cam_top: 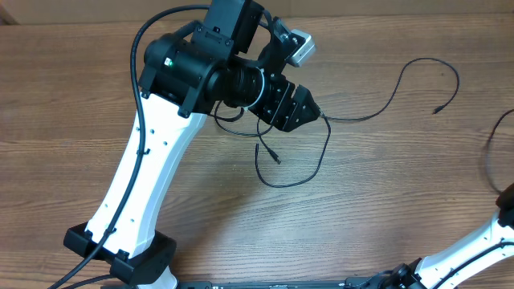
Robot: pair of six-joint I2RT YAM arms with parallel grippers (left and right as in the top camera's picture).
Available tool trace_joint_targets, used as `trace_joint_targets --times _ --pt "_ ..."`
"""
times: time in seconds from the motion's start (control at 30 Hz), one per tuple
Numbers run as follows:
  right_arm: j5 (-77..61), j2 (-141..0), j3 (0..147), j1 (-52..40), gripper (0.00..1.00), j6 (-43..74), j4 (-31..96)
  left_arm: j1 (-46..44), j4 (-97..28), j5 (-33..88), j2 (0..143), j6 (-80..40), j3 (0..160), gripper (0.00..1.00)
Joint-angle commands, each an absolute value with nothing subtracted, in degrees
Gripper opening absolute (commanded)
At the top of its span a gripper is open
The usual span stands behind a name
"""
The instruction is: Untangle cables
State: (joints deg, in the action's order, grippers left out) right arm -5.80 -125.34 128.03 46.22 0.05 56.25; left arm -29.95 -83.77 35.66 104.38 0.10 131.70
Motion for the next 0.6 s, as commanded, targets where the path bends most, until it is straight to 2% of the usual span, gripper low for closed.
trace_joint_targets --times 0.0,0.07,0.27,0.43,0.57 --pt "-18.83 -125.93 129.08 42.85 1.0 -0.03 56.62 -30.24 -83.53 36.97 104.09 -0.4 132.16 0.75" --pt "-22.72 -125.93 129.01 39.72 1.0 -0.01 57.84 -30.02 -83.29 35.14 104.09 -0.4 132.16 0.75" --pt "-22.52 -125.95 128.97 29.23 1.0 -1.67 64.29 -29.91 -84.16 32.38 104.09 -0.38 132.16 0.74" --pt "-15.2 -126.13 127.85 19.14 1.0 -1.98 71.0 -29.91 -84.68 32.4 104.07 0.08 132.16 0.73" --pt "-14.35 -126.15 123.61 12.91 1.0 -1.98 72.99 -29.91 -85.91 32.34 104.07 1.39 132.16 0.73"
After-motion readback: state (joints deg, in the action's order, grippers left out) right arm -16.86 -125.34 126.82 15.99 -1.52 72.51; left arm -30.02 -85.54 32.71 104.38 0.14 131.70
